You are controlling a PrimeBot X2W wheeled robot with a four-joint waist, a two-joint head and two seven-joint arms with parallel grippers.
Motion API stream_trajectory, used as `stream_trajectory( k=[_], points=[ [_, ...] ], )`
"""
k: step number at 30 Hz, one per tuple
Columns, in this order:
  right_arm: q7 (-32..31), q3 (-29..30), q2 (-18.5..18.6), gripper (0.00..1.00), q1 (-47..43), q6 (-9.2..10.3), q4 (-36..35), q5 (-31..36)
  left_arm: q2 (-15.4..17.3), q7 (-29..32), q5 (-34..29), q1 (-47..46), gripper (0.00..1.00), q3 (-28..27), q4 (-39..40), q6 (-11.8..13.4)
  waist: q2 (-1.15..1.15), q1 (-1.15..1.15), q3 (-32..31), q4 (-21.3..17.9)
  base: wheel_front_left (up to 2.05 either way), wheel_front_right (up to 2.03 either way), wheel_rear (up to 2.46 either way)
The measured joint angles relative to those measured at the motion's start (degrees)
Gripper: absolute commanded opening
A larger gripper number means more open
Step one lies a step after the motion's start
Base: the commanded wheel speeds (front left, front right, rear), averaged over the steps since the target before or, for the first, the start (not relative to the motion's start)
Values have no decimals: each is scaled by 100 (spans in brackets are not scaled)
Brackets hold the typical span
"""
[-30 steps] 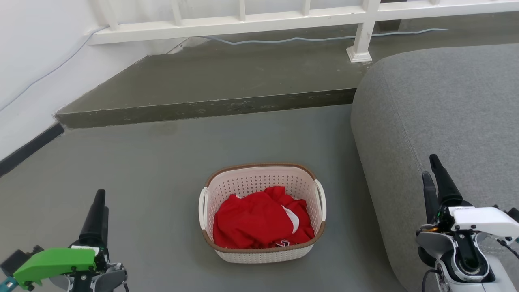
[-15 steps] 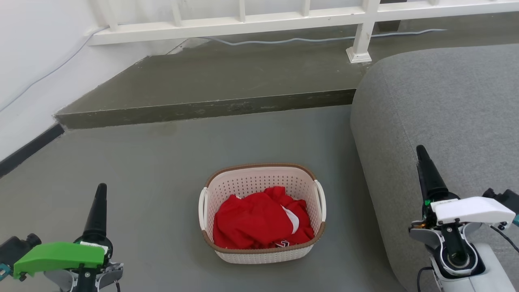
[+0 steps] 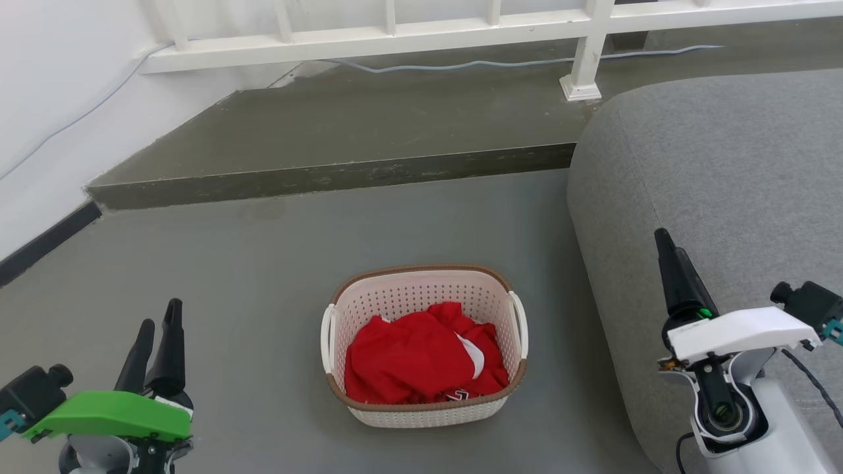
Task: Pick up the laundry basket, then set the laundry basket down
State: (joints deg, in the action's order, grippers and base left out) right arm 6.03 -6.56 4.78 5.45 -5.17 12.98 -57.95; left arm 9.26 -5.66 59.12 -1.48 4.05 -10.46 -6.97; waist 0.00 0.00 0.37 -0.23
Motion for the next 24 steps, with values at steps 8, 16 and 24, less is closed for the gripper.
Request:
stream_trajectory(
  k=[8,16,24],
  points=[
    [156,-218,82,100,59,265,-19,1039,47,-172,-794,-5,100,48,99,119,0,0,0,-4,0,0,0],
    [309,-475,76,100,86,479,-2,1820,24,-339,-1467,-8,100,102,168,157,0,0,4,-3,0,0,0],
    [460,-688,69,100,120,613,-5,2565,-16,-505,-2095,-8,100,101,278,178,0,0,21,-14,0,0,0]
  ],
)
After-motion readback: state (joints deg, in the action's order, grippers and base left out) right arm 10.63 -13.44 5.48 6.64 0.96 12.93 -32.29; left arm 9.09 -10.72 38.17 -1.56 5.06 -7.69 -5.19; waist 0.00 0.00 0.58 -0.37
